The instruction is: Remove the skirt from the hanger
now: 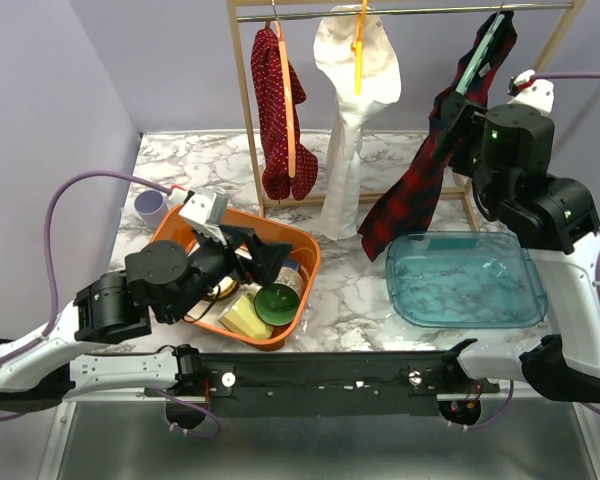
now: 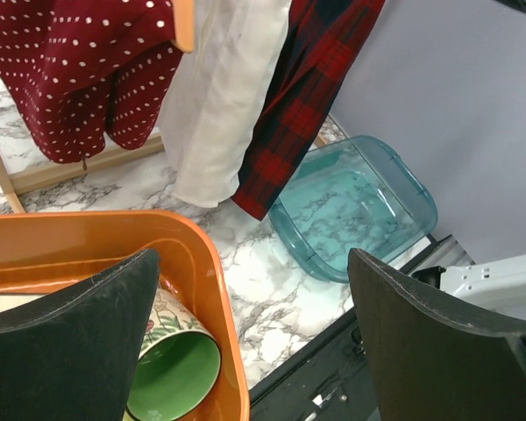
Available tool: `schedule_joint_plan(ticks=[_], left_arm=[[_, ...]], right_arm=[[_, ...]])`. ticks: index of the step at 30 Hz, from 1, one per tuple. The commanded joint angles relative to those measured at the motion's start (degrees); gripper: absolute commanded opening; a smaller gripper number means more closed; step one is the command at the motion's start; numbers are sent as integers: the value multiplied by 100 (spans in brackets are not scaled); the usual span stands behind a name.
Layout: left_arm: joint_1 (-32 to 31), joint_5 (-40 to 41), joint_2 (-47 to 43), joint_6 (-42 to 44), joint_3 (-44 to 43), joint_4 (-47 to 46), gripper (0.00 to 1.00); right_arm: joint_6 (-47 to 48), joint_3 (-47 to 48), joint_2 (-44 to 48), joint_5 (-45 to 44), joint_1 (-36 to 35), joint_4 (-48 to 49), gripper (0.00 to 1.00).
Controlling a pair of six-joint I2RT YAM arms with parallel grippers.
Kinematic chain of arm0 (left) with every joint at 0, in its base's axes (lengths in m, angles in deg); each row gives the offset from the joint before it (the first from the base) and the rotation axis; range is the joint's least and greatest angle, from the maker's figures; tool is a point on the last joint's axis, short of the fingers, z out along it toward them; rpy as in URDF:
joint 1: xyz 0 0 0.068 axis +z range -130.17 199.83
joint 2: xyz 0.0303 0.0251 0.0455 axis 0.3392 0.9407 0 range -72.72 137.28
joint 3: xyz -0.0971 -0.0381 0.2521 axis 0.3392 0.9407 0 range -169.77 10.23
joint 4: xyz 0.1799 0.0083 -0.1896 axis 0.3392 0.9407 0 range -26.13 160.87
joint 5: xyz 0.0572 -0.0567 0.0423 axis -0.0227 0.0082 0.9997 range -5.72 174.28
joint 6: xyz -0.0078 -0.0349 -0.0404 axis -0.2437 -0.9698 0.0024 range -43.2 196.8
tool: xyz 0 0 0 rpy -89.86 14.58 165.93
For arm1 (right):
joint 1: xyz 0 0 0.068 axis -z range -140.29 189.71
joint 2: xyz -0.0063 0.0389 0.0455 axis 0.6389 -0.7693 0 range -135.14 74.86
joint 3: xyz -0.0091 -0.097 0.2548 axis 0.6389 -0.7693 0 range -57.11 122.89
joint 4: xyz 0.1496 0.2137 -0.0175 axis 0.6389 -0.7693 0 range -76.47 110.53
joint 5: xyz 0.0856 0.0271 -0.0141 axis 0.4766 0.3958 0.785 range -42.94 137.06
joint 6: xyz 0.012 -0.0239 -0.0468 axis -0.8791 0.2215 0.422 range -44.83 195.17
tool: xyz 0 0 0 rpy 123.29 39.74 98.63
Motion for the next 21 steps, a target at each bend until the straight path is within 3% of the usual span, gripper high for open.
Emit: schedule_joint_plan(ticks=[1, 6, 17, 21], left_arm=[[-20, 204, -225, -212, 123, 90, 99], [-20, 125, -305, -256, 211, 29, 99], [-20, 72, -173, -239, 132, 11, 99], [-20, 37, -111, -230, 53, 46, 99]], right_arm=[[343, 521, -256, -1582, -13, 550, 75], [1046, -339, -90, -1480, -13, 2069, 73], [1389, -183, -766, -1338, 189, 2204, 78], [1337, -323, -889, -1584, 242, 2168, 73]])
